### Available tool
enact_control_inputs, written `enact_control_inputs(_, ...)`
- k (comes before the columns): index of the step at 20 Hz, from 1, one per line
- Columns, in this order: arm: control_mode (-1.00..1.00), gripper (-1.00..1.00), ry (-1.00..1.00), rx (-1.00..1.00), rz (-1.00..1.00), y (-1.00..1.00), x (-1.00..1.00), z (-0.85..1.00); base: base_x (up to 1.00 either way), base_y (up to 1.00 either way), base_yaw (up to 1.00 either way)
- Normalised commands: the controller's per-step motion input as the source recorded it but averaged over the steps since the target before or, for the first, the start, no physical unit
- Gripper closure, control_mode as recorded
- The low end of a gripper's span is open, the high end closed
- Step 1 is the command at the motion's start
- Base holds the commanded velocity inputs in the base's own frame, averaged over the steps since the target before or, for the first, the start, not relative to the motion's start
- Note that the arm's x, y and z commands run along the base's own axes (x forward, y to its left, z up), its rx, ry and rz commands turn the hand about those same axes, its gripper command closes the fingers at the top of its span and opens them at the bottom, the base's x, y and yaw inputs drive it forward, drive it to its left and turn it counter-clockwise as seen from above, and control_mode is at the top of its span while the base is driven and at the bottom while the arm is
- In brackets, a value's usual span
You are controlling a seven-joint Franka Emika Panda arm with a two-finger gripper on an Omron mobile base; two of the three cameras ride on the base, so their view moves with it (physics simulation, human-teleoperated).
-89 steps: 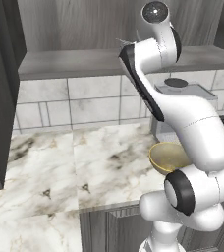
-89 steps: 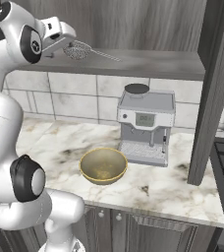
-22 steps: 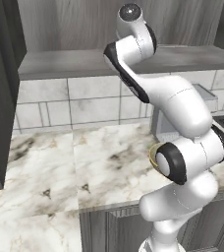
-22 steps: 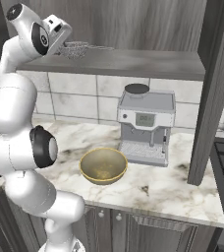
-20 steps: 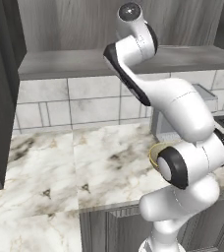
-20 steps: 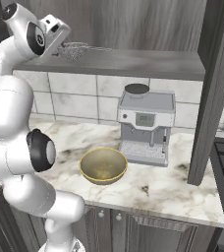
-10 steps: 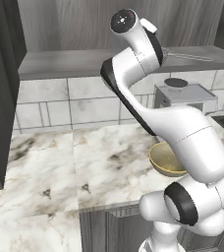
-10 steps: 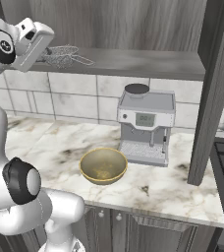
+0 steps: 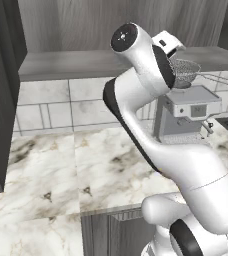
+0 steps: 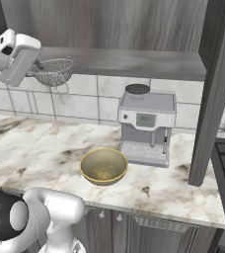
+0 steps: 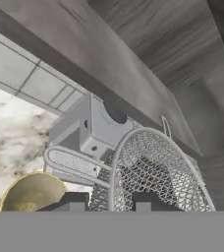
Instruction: Open the cabinet and setup a tea strainer by placing it in the bowl upright.
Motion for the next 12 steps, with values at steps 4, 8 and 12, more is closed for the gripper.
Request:
enact_control_inputs(4, -1.0, 1.0, 0.0, 0.02, -0.04, -0.48, -0.59, -0.4, 0.0, 0.0, 0.0)
enact_control_inputs(8, -1.0, 1.0, 0.0, 0.02, 0.0, -0.49, -0.36, -0.56, 0.0, 0.0, 0.0)
enact_control_inputs(12, -1.0, 1.0, 0.0, 0.07, 0.13, -0.65, -0.13, -0.54, 0.0, 0.0, 0.0)
